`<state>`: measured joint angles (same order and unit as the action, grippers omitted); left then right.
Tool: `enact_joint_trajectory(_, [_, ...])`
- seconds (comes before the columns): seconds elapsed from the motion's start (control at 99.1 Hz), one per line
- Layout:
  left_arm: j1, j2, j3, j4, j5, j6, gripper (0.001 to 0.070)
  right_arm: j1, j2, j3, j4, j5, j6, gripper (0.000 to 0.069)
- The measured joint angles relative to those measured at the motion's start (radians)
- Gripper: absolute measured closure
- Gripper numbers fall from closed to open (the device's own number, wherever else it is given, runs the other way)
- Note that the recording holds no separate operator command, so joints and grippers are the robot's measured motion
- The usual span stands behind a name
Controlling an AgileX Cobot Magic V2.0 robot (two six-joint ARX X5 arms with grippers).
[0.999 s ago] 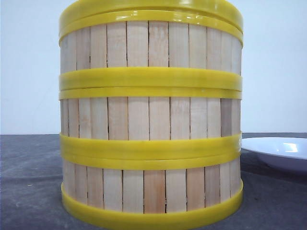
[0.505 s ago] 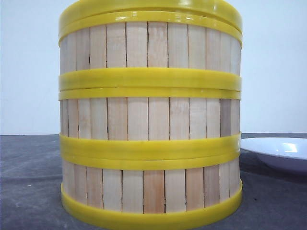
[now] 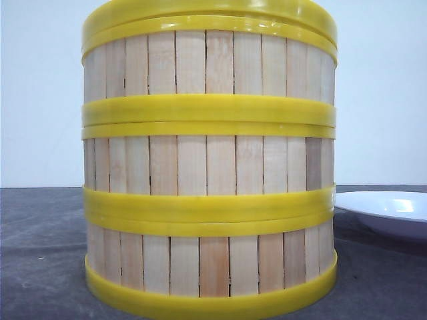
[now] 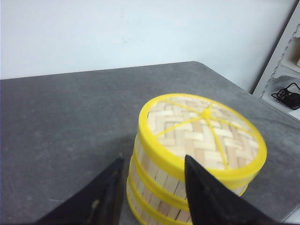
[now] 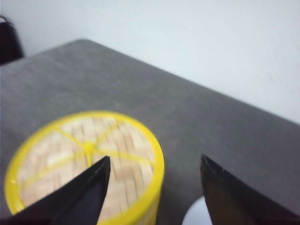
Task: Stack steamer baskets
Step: 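Open the right gripper and raise it off the lid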
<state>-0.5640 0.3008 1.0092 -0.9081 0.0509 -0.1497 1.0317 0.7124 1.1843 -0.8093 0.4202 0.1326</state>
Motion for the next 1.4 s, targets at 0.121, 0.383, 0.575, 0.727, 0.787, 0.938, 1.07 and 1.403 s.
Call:
enact_joint_trajectory(0.121, [0.0, -0.078, -0.101, 0.007, 0.0, 0.0, 0.0478, 0.007, -0.093, -0.139, 0.002, 0.002, 0.038, 0.0318])
enact_joint_trajectory(0.383, [0.0, -0.126, -0.175, -0.013, 0.0, -0.012, 0.0478, 0.007, -0.177, -0.242, 0.012, 0.002, 0.093, 0.0318])
enact_joint_trajectory(0.575, [0.0, -0.126, -0.175, 0.0, 0.0, -0.021, 0.048, 0.007, -0.176, -0.242, 0.022, 0.002, 0.104, 0.0324])
enact_joint_trajectory(0.727, [0.0, -0.126, -0.175, 0.0, 0.0, -0.024, 0.0649, 0.007, -0.176, -0.242, 0.022, 0.002, 0.107, 0.0586])
enact_joint_trajectory(0.787, [0.0, -0.126, -0.175, 0.0, 0.0, -0.023, 0.0674, 0.008, -0.176, -0.242, 0.024, 0.002, 0.108, 0.0648])
enact_joint_trajectory(0.938, [0.0, -0.126, -0.175, 0.0, 0.0, -0.023, 0.0685, 0.008, -0.176, -0.242, 0.04, 0.0, 0.108, 0.0685])
enact_joint_trajectory(1.07, [0.0, -0.126, -0.175, 0.0, 0.0, -0.023, 0.0685, 0.008, -0.176, -0.242, 0.045, 0.0, 0.108, 0.0687])
enact_joint_trajectory(1.403, [0.0, -0.126, -0.175, 0.0, 0.0, -0.023, 0.0685, 0.008, -0.176, -0.242, 0.045, 0.0, 0.108, 0.0687])
